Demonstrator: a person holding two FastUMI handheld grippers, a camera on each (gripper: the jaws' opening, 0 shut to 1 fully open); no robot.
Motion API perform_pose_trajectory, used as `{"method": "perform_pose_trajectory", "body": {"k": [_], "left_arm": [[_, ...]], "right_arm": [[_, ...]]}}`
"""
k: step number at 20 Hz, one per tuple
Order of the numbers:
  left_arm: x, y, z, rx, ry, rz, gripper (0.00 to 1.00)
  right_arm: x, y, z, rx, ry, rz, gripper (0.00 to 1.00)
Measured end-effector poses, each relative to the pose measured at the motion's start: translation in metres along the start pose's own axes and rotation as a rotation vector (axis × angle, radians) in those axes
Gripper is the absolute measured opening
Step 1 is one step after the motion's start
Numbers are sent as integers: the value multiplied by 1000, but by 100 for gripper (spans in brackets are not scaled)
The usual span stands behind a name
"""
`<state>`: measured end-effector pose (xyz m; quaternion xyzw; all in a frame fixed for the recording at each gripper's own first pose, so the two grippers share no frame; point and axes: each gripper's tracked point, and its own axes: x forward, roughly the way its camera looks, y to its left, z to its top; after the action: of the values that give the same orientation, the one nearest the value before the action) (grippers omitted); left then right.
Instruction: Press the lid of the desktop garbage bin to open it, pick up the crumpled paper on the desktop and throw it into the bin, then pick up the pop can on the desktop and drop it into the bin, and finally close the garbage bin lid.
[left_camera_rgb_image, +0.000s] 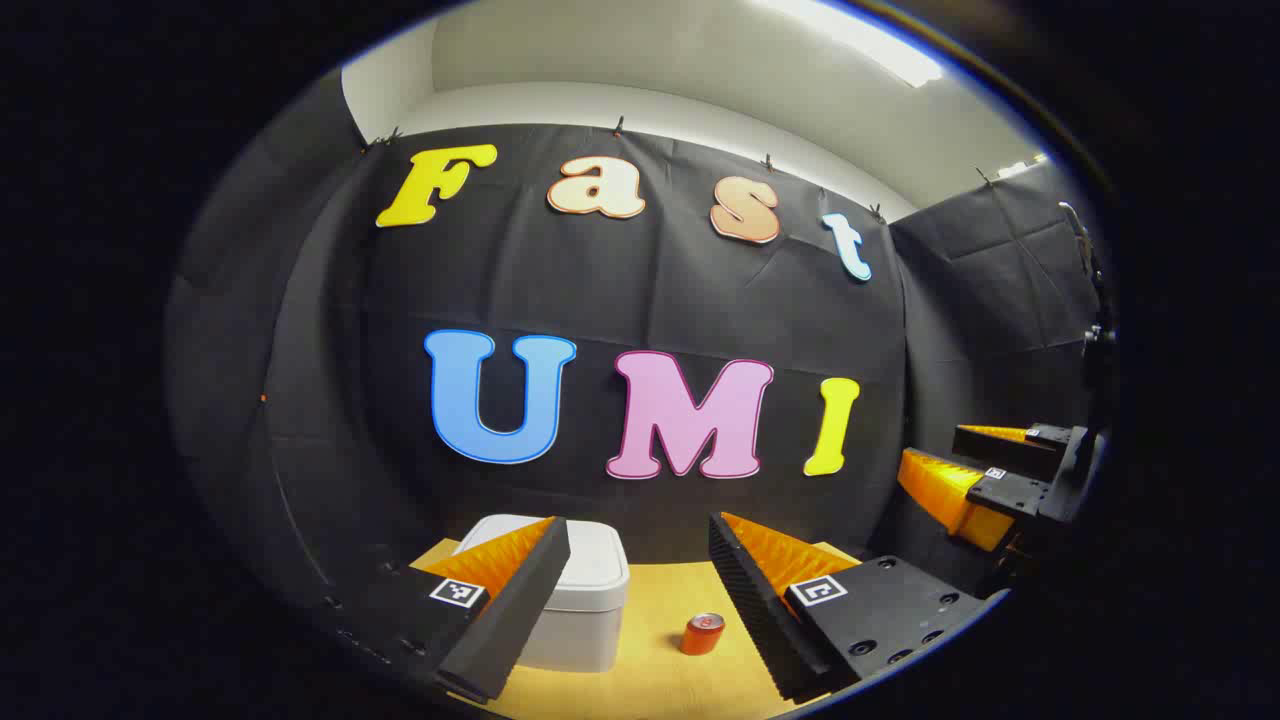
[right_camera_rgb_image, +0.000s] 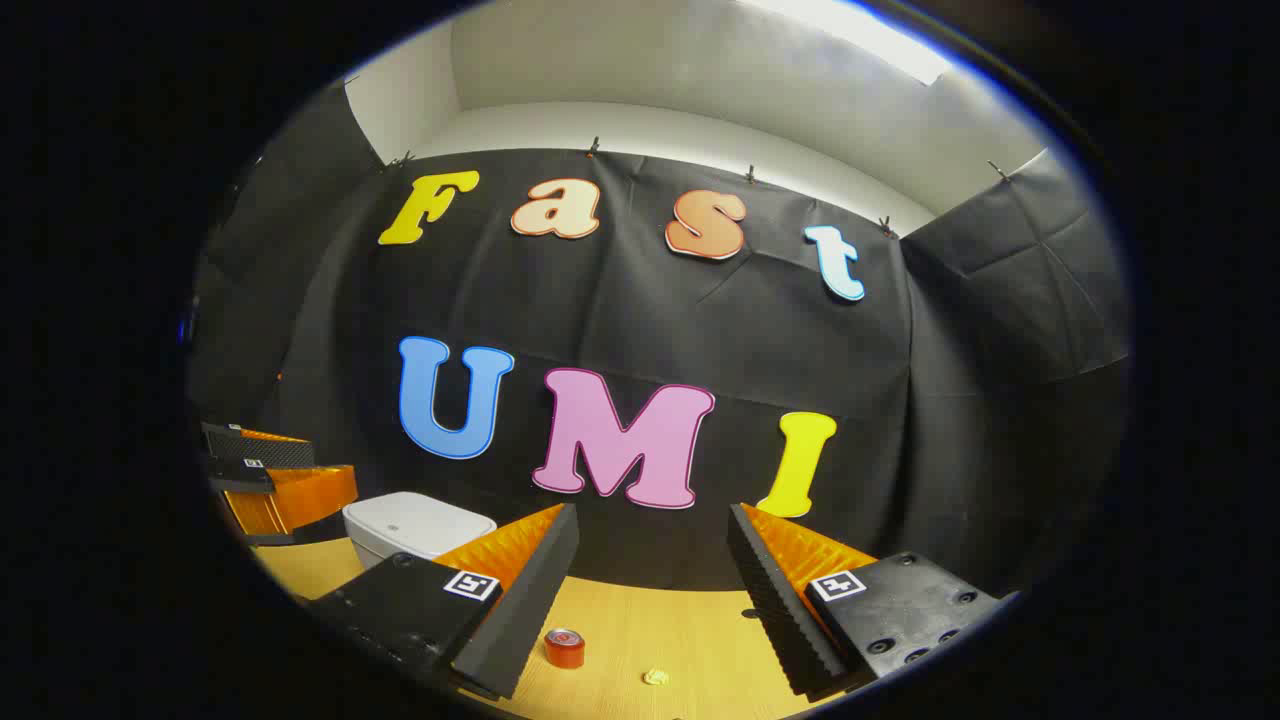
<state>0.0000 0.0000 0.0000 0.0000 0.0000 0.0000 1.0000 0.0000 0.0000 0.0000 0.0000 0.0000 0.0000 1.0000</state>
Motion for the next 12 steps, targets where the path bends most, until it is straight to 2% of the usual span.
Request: {"method": "perform_pose_trajectory", "body": {"k": [10,12], "left_arm": [[5,16,3,4,-2,19,94],[6,12,-5,7,26,-1,95]], "right_arm": [[5,3,3,16,1,5,96],[6,4,5,16,-7,8,96]]}}
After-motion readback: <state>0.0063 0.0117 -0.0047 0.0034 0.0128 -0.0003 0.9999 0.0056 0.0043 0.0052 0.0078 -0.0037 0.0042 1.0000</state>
